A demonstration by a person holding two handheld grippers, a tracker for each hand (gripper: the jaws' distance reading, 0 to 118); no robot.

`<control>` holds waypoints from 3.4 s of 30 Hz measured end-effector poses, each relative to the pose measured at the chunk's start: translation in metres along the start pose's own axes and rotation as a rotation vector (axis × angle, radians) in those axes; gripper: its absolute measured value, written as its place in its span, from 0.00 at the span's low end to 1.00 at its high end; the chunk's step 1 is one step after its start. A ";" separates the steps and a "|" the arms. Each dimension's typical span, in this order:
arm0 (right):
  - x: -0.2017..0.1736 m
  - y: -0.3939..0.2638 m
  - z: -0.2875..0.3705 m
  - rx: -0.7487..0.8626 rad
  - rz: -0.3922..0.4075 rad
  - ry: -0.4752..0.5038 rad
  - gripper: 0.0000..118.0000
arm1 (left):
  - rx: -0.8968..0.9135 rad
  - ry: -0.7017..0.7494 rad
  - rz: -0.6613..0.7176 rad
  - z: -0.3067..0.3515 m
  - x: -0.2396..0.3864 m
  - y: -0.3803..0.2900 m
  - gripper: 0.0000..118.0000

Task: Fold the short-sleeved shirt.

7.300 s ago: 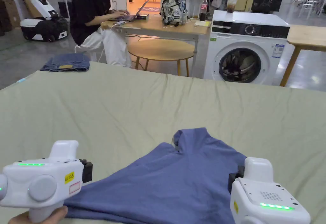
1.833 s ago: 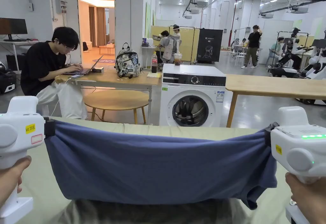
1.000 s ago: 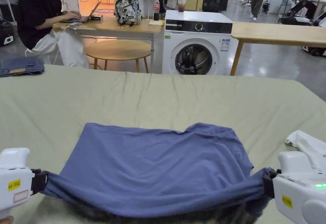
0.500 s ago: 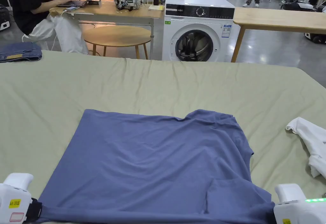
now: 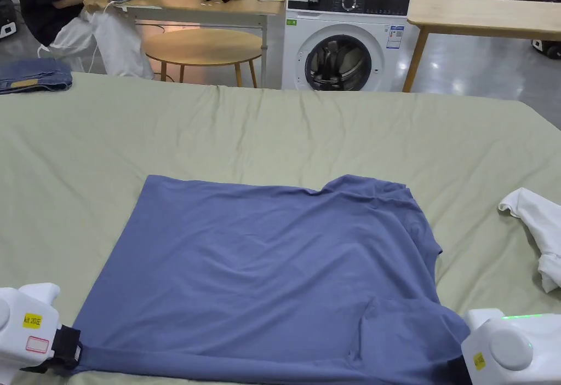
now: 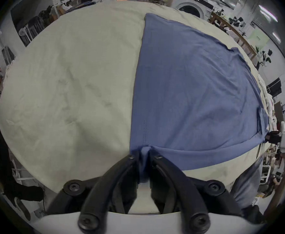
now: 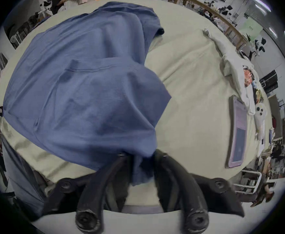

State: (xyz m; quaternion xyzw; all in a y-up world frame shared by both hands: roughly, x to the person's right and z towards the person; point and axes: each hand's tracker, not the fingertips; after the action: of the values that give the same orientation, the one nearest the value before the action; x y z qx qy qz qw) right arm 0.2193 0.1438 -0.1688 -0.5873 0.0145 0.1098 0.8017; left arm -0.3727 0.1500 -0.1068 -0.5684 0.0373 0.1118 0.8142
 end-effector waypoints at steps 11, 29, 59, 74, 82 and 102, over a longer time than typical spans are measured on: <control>-0.019 0.036 0.073 0.371 -0.083 0.034 0.46 | 0.274 0.043 -0.034 0.039 0.039 0.030 0.32; -0.081 0.031 0.083 0.821 -0.213 0.132 0.00 | 0.746 0.015 -0.103 0.063 0.108 0.023 0.00; -0.080 0.021 0.055 0.594 -0.112 0.094 0.00 | 0.085 0.117 0.001 -0.014 0.020 -0.016 0.42; -0.014 0.000 0.055 0.309 -0.182 0.133 0.29 | 0.089 0.087 -0.109 -0.007 0.032 -0.016 0.00; -0.007 -0.023 0.016 0.131 -0.150 0.116 0.42 | 0.092 0.084 -0.099 -0.008 0.029 -0.016 0.00; -0.009 -0.007 0.053 0.322 -0.128 0.174 0.04 | 0.272 -0.001 -0.102 0.047 0.035 0.015 0.00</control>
State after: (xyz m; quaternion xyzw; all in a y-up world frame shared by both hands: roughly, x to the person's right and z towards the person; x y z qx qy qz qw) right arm 0.2059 0.1906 -0.1441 -0.4583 0.0637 0.0039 0.8865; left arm -0.3450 0.2033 -0.1108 -0.4540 0.0229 0.0647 0.8884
